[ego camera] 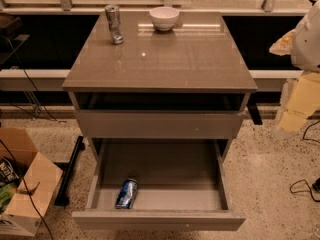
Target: Pick pepsi can from middle drawer and place on counter
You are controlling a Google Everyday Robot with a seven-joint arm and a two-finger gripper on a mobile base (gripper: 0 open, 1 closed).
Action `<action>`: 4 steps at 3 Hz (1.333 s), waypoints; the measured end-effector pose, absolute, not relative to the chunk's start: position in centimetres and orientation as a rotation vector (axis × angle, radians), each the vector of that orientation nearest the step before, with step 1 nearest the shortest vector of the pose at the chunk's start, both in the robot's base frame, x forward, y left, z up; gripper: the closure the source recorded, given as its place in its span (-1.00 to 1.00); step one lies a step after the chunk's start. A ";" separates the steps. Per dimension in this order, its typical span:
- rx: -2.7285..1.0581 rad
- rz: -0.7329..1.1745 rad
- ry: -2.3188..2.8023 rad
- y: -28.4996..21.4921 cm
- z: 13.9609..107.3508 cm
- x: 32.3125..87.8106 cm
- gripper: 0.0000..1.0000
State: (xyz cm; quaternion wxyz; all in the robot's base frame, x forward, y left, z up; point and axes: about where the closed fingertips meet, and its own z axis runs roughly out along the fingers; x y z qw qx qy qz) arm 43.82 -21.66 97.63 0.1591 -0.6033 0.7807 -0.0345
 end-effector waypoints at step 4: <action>-1.768 0.250 2.031 -12.4 89.4 45.7 -1.00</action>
Offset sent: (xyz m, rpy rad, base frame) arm 0.0024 0.0654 -0.0552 0.1448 0.0405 0.1583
